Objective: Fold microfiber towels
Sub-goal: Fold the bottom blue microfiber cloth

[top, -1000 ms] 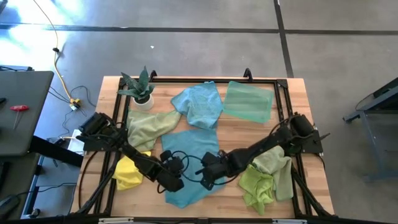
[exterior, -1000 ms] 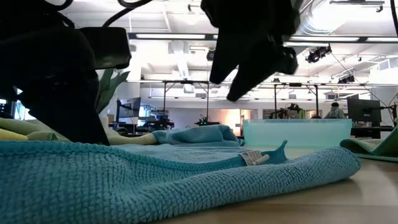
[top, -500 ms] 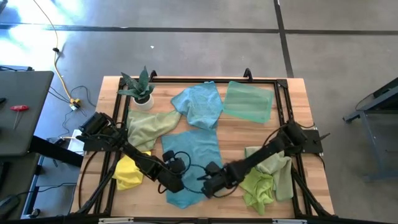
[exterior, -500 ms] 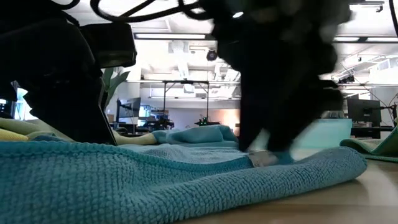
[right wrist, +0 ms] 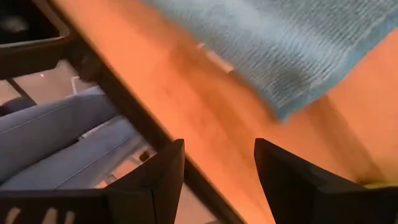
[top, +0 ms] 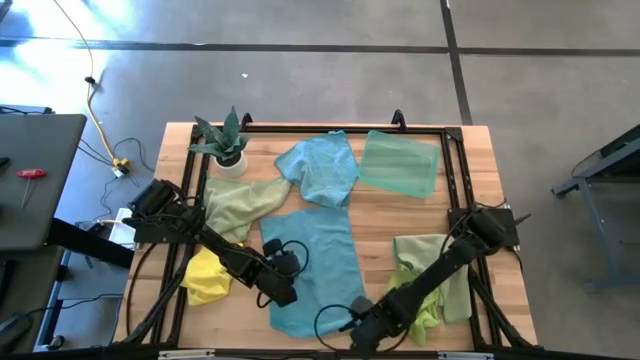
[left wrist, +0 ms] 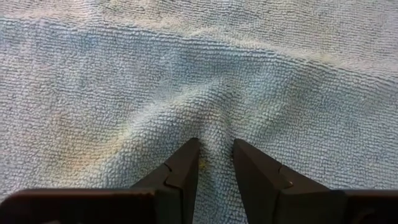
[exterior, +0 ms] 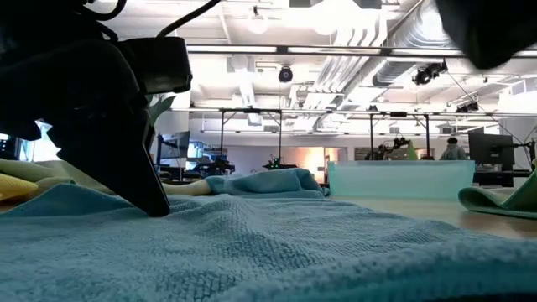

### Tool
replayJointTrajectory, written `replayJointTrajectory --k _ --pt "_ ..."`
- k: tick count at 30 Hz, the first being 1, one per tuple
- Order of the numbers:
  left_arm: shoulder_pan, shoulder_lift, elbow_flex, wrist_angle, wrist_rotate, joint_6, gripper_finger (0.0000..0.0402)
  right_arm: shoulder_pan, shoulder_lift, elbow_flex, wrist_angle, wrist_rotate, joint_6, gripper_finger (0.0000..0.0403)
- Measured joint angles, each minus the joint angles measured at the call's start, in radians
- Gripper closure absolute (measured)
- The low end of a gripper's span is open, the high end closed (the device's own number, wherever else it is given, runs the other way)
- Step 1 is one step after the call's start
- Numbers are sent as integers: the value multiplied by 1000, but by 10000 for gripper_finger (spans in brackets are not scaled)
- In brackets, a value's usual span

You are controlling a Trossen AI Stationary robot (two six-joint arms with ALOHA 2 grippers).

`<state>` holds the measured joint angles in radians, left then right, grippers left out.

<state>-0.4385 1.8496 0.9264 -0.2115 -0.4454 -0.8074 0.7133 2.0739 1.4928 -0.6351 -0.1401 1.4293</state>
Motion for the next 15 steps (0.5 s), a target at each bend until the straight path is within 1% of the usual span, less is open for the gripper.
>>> replayJointTrajectory --k 4,7,9,12,13,15 --pt "-3 -4 0 5 10 -22 311 4 0 76 -108 107 -18 215" --pt "-20 -25 -2 23 47 -27 311 -1 -2 126 -186 212 -82 215" --pt "-37 -47 -2 46 61 -20 311 -3 -2 137 -217 260 -158 215" --pt "-71 -100 8 65 63 39 311 3 -2 132 -222 310 -302 215" --pt "-84 -117 17 68 75 60 311 9 -2 130 -230 325 -347 215" --pt "-113 -150 34 66 130 82 311 22 -2 128 -251 333 -417 215"
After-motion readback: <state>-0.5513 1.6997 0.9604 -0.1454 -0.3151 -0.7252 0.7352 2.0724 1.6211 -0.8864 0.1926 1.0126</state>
